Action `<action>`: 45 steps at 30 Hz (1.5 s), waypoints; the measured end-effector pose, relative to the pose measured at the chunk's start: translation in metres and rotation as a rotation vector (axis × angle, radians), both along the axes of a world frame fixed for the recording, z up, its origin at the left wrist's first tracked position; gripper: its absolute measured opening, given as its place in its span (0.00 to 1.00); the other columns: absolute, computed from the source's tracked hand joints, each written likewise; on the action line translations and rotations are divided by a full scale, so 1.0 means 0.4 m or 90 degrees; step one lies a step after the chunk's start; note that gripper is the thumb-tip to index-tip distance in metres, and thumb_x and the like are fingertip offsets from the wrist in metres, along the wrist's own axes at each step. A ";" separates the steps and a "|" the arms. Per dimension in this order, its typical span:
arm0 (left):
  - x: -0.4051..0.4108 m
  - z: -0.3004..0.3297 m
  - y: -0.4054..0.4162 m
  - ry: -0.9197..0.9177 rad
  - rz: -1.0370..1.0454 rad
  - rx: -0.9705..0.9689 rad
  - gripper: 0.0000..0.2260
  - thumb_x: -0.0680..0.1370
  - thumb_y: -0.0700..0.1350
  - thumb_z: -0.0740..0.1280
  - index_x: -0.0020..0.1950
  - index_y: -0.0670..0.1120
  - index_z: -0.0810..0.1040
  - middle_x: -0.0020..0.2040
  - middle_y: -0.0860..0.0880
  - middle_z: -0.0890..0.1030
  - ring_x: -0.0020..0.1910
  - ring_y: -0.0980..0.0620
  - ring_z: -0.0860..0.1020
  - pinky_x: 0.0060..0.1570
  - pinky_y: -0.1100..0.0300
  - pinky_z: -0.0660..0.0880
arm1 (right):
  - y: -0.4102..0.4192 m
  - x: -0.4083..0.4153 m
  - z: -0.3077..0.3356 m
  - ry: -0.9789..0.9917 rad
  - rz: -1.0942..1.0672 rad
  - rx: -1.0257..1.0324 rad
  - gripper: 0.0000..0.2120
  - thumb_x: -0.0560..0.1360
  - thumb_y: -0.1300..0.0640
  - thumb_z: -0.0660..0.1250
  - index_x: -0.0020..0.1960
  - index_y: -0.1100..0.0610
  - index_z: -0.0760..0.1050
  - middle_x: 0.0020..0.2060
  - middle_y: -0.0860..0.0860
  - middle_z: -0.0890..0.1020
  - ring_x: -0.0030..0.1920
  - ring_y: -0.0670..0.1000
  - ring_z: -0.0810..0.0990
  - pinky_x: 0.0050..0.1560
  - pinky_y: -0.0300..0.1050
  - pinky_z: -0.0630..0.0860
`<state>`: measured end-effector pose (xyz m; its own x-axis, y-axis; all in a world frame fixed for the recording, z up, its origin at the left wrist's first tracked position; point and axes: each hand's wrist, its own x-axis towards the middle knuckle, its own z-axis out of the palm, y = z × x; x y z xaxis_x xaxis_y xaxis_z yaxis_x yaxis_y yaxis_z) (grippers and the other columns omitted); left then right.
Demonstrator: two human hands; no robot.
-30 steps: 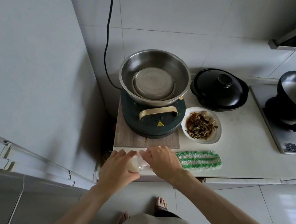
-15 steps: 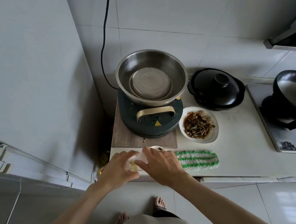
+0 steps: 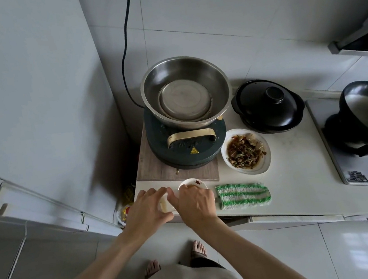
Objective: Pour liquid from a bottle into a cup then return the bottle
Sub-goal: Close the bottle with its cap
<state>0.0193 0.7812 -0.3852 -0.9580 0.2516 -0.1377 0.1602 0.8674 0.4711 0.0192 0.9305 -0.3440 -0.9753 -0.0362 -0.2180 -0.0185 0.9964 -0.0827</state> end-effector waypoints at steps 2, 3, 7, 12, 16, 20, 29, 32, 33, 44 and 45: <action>0.000 -0.006 0.007 -0.016 0.007 0.031 0.25 0.69 0.56 0.74 0.64 0.56 0.74 0.57 0.57 0.81 0.54 0.54 0.76 0.42 0.69 0.64 | 0.009 -0.009 0.003 -0.009 -0.007 -0.020 0.35 0.80 0.31 0.44 0.49 0.57 0.78 0.43 0.56 0.84 0.45 0.57 0.83 0.39 0.48 0.66; -0.003 -0.009 0.009 -0.029 0.010 0.059 0.25 0.69 0.55 0.74 0.64 0.57 0.73 0.58 0.58 0.80 0.56 0.55 0.76 0.43 0.73 0.63 | 0.014 -0.013 0.006 -0.017 -0.012 -0.032 0.36 0.78 0.29 0.44 0.52 0.57 0.77 0.45 0.56 0.84 0.47 0.58 0.83 0.41 0.49 0.68; -0.027 -0.021 0.010 -0.075 0.038 0.154 0.27 0.71 0.49 0.76 0.68 0.54 0.71 0.61 0.54 0.76 0.55 0.58 0.74 0.43 0.77 0.66 | 0.048 -0.002 0.016 -0.041 -0.020 -0.084 0.38 0.75 0.24 0.46 0.59 0.56 0.72 0.52 0.56 0.83 0.53 0.59 0.82 0.49 0.53 0.73; -0.063 -0.040 0.006 -0.081 0.104 0.231 0.24 0.70 0.49 0.79 0.62 0.51 0.74 0.55 0.55 0.79 0.52 0.57 0.76 0.47 0.73 0.68 | 0.114 0.052 0.005 -0.060 -0.062 -0.148 0.27 0.77 0.29 0.53 0.56 0.51 0.69 0.53 0.49 0.83 0.49 0.54 0.83 0.51 0.50 0.77; -0.075 -0.054 -0.013 -0.076 0.121 0.271 0.20 0.71 0.51 0.78 0.59 0.52 0.75 0.51 0.55 0.81 0.50 0.59 0.77 0.45 0.70 0.70 | 0.179 0.103 -0.021 -0.075 -0.120 -0.170 0.20 0.78 0.33 0.56 0.55 0.49 0.69 0.49 0.47 0.84 0.45 0.50 0.83 0.48 0.48 0.77; -0.074 -0.065 -0.018 -0.066 0.129 0.265 0.22 0.70 0.49 0.79 0.60 0.51 0.74 0.52 0.54 0.80 0.52 0.54 0.77 0.46 0.68 0.70 | 0.233 0.144 -0.052 -0.103 -0.189 -0.186 0.15 0.78 0.36 0.58 0.53 0.46 0.66 0.46 0.45 0.85 0.44 0.49 0.82 0.47 0.48 0.78; -0.071 -0.095 -0.020 -0.061 0.100 0.206 0.25 0.71 0.48 0.78 0.64 0.50 0.73 0.57 0.50 0.82 0.54 0.50 0.80 0.49 0.58 0.77 | 0.231 0.148 -0.073 -0.099 -0.216 -0.228 0.11 0.78 0.41 0.62 0.54 0.46 0.67 0.45 0.46 0.84 0.43 0.49 0.82 0.45 0.47 0.77; -0.070 -0.095 -0.025 -0.080 0.101 0.202 0.24 0.72 0.50 0.77 0.64 0.52 0.73 0.57 0.51 0.82 0.55 0.49 0.80 0.51 0.55 0.79 | 0.200 0.133 -0.069 -0.061 -0.189 -0.253 0.10 0.77 0.43 0.63 0.52 0.46 0.66 0.42 0.45 0.84 0.40 0.47 0.82 0.44 0.49 0.80; -0.069 -0.089 -0.026 -0.089 0.103 0.208 0.23 0.71 0.51 0.77 0.63 0.54 0.73 0.56 0.52 0.82 0.55 0.50 0.80 0.51 0.56 0.78 | 0.187 0.127 -0.064 -0.056 -0.175 -0.262 0.09 0.77 0.44 0.63 0.52 0.45 0.66 0.42 0.45 0.84 0.39 0.47 0.82 0.43 0.50 0.81; 0.048 0.158 -0.140 -0.154 0.113 0.416 0.25 0.69 0.53 0.79 0.61 0.63 0.71 0.54 0.68 0.80 0.55 0.67 0.79 0.50 0.71 0.76 | -0.013 0.052 0.072 0.002 0.137 -0.401 0.31 0.72 0.41 0.73 0.69 0.47 0.63 0.65 0.48 0.78 0.63 0.49 0.78 0.58 0.50 0.79; 0.063 0.185 -0.167 -0.152 0.133 0.440 0.25 0.70 0.49 0.79 0.61 0.62 0.71 0.55 0.68 0.80 0.55 0.66 0.79 0.51 0.71 0.76 | -0.047 0.052 0.084 0.013 0.152 -0.412 0.29 0.74 0.38 0.70 0.69 0.47 0.64 0.64 0.48 0.79 0.62 0.49 0.80 0.56 0.51 0.80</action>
<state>0.0446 0.7144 -0.3113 -0.9592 0.1723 -0.2240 -0.1496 0.3629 0.9197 0.0398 0.9119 -0.3103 -0.9281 -0.3671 -0.0622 -0.2388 0.7151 -0.6570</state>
